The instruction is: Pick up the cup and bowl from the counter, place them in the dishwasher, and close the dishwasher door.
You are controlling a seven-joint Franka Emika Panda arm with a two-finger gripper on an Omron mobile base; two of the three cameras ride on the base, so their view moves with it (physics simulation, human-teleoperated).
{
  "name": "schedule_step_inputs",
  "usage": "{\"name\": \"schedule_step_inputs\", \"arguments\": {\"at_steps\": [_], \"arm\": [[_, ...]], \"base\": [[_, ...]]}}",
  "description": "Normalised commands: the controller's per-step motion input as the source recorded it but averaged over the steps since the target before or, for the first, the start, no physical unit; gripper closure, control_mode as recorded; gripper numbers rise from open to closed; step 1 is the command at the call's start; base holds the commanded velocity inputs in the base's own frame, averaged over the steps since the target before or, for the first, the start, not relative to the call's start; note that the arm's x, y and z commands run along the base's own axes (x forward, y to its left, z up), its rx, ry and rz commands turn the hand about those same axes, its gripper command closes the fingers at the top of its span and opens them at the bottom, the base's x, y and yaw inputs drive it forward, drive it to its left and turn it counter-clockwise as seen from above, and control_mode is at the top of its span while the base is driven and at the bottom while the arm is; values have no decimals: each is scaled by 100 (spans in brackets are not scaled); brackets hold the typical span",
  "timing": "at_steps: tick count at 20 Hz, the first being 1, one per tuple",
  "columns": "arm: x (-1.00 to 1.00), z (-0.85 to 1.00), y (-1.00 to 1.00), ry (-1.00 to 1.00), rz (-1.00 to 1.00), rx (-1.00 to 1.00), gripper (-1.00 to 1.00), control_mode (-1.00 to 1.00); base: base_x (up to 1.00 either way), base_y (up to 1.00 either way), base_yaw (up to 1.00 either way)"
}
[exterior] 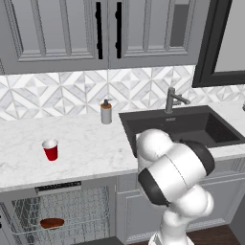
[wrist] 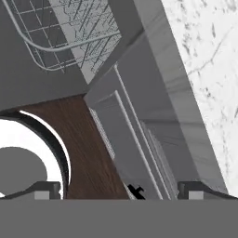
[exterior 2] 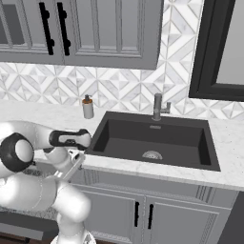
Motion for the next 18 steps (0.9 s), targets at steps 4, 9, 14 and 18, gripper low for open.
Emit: {"name": "schedule_step_inputs", "arguments": {"at_steps": [4, 9, 14, 18], "arm": [[4, 100, 0, 0, 2, 16, -100, -100], [0, 100, 0, 2, 1, 15, -100, -100], [4, 100, 24, 12, 2, 15, -100, -100], [33, 100, 41, 15, 8, 20, -100, -100]], "base": [[0, 0, 0], [0, 0, 0], [0, 0, 0], [0, 0, 0]]}}
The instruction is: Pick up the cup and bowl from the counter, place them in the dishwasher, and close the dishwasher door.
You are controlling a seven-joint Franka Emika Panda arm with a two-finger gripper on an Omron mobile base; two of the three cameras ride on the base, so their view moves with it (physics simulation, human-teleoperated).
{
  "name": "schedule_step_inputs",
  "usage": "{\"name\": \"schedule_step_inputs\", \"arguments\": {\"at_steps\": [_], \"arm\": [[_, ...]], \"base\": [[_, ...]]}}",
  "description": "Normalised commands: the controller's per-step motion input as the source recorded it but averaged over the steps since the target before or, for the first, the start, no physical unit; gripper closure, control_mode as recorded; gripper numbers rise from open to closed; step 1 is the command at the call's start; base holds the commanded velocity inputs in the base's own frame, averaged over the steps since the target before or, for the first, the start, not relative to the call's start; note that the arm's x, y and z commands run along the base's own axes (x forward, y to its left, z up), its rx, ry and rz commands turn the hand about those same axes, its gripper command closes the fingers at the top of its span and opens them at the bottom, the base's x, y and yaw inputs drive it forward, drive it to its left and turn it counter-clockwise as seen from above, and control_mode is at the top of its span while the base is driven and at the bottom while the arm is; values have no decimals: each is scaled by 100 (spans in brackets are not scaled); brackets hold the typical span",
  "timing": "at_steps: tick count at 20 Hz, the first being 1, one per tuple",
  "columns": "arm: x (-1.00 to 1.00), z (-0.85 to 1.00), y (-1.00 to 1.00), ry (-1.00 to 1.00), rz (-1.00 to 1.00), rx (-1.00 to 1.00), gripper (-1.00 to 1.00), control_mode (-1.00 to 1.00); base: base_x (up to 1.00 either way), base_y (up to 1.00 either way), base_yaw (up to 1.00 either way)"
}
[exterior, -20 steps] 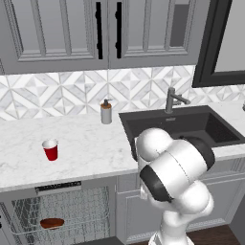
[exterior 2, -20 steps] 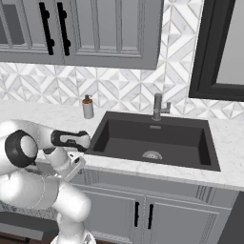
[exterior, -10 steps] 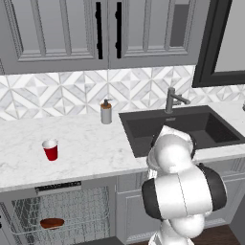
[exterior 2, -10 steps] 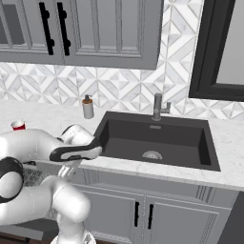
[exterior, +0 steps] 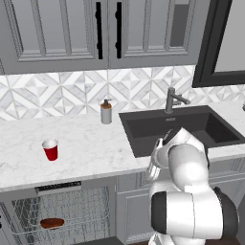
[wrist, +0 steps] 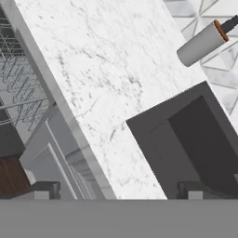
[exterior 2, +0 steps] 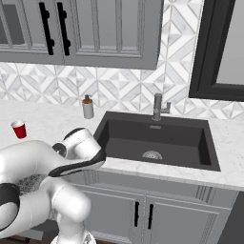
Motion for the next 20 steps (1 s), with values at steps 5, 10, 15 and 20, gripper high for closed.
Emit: {"name": "schedule_step_inputs", "arguments": {"at_steps": [5, 10, 15, 20], "arm": [[12, 100, 40, 39, 13, 11, -100, -100], [28, 100, 61, 36, 17, 18, -100, -100], [62, 100, 19, 43, 11, 11, -100, -100], [48, 86, 40, 33, 0, 65, -100, -100]], "base": [[0, 0, 0], [0, 0, 0], [0, 0, 0], [0, 0, 0]]}}
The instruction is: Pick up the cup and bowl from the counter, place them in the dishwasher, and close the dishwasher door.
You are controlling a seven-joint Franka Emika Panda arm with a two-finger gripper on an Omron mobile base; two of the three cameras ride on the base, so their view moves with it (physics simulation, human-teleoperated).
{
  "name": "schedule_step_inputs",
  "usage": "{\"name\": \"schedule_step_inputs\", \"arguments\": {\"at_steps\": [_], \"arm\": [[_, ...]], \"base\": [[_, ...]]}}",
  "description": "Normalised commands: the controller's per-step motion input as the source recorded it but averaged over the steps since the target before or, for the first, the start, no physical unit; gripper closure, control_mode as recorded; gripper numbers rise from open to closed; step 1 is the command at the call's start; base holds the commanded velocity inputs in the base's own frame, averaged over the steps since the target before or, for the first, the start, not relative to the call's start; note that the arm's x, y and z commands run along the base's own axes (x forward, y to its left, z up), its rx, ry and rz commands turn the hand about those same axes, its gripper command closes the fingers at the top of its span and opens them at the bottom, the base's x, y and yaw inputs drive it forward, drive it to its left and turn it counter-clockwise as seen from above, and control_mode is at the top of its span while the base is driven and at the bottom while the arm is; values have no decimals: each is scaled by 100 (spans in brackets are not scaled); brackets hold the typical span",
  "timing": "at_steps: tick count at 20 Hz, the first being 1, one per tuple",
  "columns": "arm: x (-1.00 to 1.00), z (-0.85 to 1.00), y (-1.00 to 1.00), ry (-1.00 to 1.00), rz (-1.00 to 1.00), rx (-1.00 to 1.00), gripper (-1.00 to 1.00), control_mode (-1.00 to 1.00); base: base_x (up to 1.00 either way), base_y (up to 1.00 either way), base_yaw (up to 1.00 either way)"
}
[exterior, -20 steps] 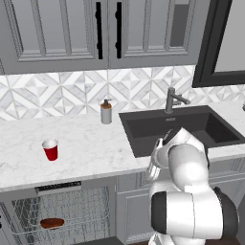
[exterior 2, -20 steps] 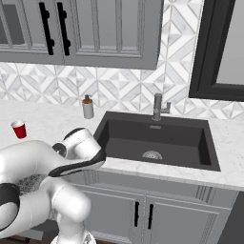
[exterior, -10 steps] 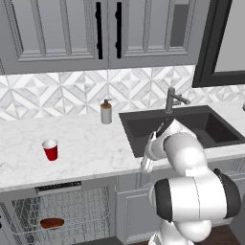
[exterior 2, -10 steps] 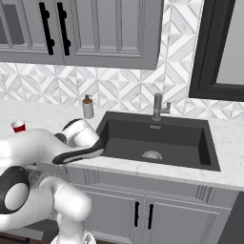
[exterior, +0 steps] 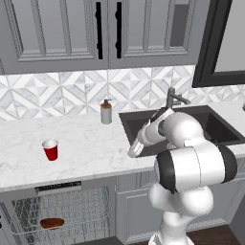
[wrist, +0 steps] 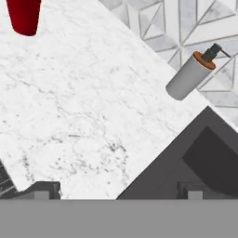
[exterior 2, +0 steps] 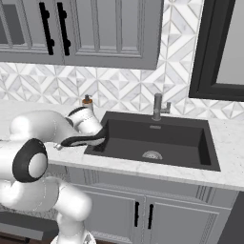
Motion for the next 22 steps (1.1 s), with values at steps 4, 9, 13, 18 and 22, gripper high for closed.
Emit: {"name": "schedule_step_inputs", "arguments": {"at_steps": [4, 9, 13, 18, 22], "arm": [[27, 100, 5, 36, -2, 45, -100, -100], [51, 100, 13, 30, 1, 38, -100, -100], [40, 86, 47, -10, 25, -14, -100, -100], [0, 96, 44, -44, 24, -36, -100, -100], [-16, 68, 54, -57, 23, -48, -100, -100]], "base": [[0, 0, 0], [0, 0, 0], [0, 0, 0], [0, 0, 0], [0, 0, 0]]}}
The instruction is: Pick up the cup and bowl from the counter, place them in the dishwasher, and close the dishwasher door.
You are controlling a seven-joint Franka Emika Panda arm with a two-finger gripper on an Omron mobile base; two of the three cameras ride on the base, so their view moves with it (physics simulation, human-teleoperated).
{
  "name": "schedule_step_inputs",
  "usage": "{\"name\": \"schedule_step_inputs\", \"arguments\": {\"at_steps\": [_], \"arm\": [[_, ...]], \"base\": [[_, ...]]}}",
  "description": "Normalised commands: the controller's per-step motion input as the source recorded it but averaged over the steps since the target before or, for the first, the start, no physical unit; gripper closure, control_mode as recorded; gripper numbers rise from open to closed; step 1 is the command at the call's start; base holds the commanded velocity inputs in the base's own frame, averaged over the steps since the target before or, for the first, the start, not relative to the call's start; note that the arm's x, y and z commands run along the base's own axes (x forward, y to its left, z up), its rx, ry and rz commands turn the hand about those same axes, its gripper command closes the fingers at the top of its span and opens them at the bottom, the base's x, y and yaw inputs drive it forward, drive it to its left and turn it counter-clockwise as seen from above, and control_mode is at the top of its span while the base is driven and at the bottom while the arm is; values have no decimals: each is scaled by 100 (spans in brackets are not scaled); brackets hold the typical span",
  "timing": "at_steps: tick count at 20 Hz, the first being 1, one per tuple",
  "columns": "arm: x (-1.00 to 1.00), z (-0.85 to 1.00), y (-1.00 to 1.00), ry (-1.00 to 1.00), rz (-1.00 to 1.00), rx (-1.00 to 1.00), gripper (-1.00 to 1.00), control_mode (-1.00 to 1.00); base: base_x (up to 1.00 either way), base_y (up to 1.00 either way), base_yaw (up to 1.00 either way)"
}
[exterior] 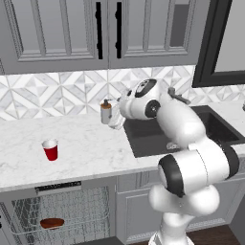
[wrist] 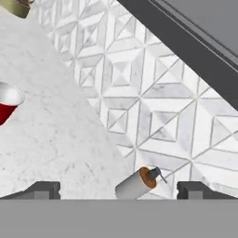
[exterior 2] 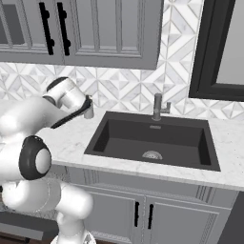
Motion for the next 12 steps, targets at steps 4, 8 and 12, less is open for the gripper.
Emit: {"name": "schedule_step_inputs", "arguments": {"at_steps": [4, 8, 12], "arm": [[-13, 100, 50, -8, 50, -53, -100, -100], [15, 66, -13, 46, 24, -48, -100, -100], [-3, 82, 8, 14, -14, -58, -100, -100]], "base": [[0, 0, 0], [0, 0, 0], [0, 0, 0]]}}
